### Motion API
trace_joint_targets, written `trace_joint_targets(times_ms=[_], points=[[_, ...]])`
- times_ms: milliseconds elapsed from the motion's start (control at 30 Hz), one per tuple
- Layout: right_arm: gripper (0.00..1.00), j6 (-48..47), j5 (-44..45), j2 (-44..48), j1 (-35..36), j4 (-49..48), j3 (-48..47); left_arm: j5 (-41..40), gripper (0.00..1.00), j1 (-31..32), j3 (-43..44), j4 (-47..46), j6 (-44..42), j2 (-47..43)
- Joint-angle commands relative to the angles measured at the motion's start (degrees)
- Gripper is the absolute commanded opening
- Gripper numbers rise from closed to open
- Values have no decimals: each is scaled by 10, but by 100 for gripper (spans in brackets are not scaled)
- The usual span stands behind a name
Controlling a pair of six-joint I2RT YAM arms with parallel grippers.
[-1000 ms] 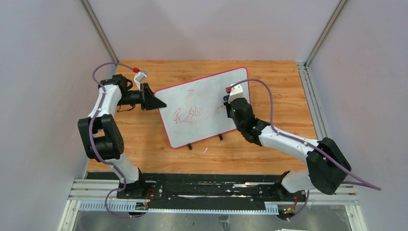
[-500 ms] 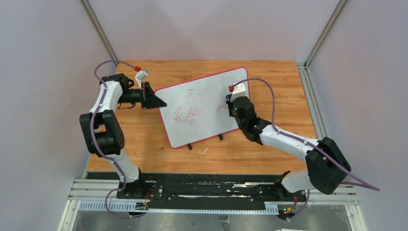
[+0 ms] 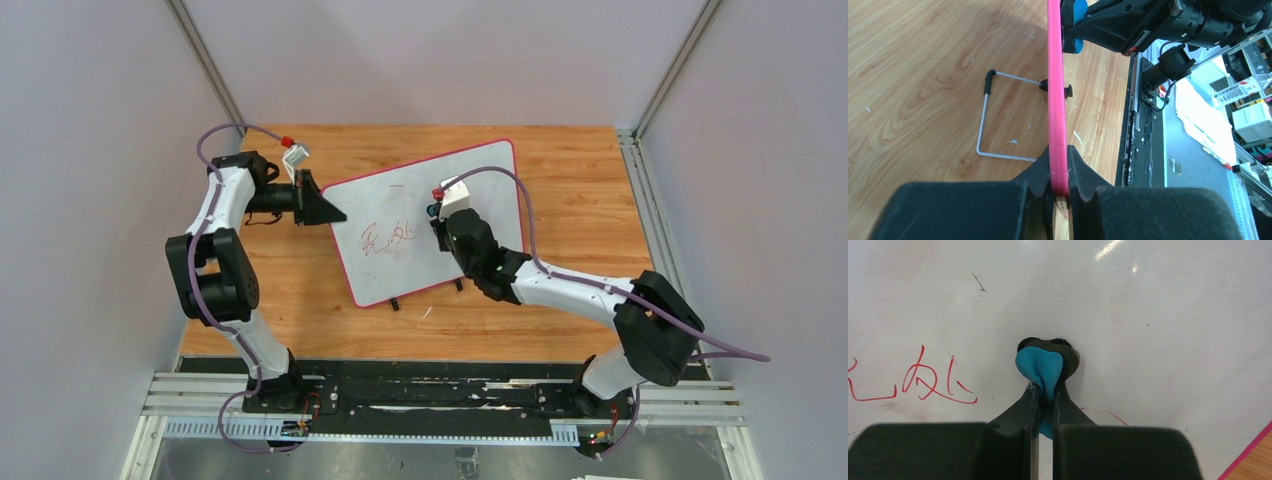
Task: Erase the whiteboard
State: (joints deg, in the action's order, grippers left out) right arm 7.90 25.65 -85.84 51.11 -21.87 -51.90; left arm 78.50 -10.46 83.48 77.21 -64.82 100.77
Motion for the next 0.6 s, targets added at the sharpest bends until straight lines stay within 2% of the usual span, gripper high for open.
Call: trace_joint_targets(times_ms=[0,167,367,567], points=[[1,8,-8,-15,13,-10,-5,-62,0,20,11,-47,-70,-6],[1,-9,40,46,-32,15,55,-60,0,20,7,-47,-71,-8],[1,-8,34,124,-105,38,126,-59,0,20,2,-47,-74,-8],[1,13,-4,132,-112,39,133,-60,0,20,1,-48,-74,-9]])
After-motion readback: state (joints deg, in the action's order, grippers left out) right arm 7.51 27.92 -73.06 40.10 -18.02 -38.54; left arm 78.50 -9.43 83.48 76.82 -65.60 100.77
